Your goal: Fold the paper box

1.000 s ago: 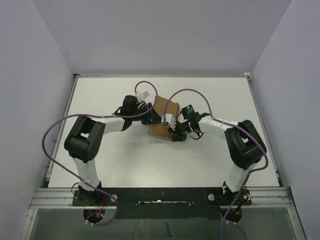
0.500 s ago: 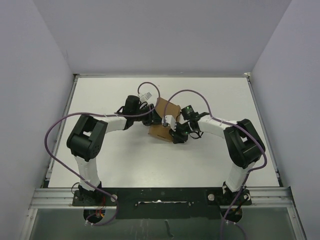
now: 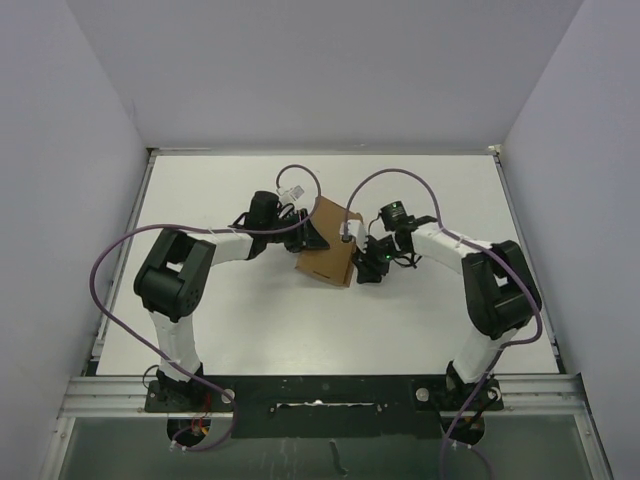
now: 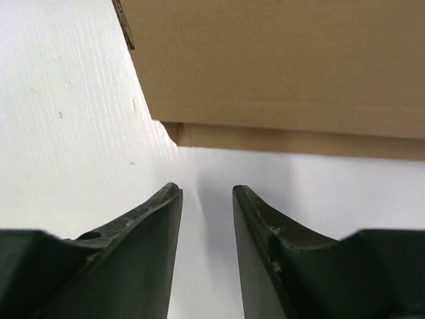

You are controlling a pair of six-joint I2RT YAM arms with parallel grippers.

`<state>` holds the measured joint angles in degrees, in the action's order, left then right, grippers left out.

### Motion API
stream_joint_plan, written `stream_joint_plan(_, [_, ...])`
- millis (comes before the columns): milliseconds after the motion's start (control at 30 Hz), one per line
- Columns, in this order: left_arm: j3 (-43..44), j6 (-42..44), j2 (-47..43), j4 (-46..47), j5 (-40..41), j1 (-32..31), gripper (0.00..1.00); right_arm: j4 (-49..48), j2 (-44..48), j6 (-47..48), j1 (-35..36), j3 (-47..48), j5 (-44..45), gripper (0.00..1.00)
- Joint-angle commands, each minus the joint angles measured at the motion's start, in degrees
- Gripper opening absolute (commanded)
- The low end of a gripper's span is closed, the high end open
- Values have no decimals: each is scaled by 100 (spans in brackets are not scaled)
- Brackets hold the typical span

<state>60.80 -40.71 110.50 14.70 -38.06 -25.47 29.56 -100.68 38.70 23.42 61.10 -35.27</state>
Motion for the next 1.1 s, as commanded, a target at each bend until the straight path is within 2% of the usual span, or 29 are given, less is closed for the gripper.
stream_joint_plan(0, [240, 480, 199, -154, -181, 17, 12, 189, 705, 246, -588, 271, -927, 40])
stream_joint_plan(200, [552, 906, 249, -719, -367, -29, 12, -453, 971, -289, -1791, 138, -1770, 53])
stream_joint_plan(400, [1028, 1375, 365, -1491, -285, -245, 12, -1345, 664, -1253, -2194, 40, -1751, 54])
stream_joint_plan(567, [1310, 1683, 402, -1959, -65, -436, 12, -1717, 218, -1933, -2538, 167, -2198, 54])
stream_joint_plan(733, [1440, 1805, 469, -2099, -68, -485, 12, -1620, 122, -1026, -2572, 184, -2345, 57])
stream_joint_plan(800, [1457, 1837, 487, -2103, -101, -485, 12, -1338, 235, -274, -2571, 231, -2358, 62])
stream_joint_plan(867, [1474, 1854, 515, -2103, -162, -485, 12, -1269, 387, 123, -2668, 226, -2286, 74])
stream_joint_plan(933, [1506, 1875, 550, -2103, -250, -476, 12, -1416, 295, -311, -2911, 313, -2687, 78])
stream_joint_plan(1067, [1627, 2009, 665, -2181, -435, -460, 12, -1621, -319, -1895, -2986, 547, -3074, 71])
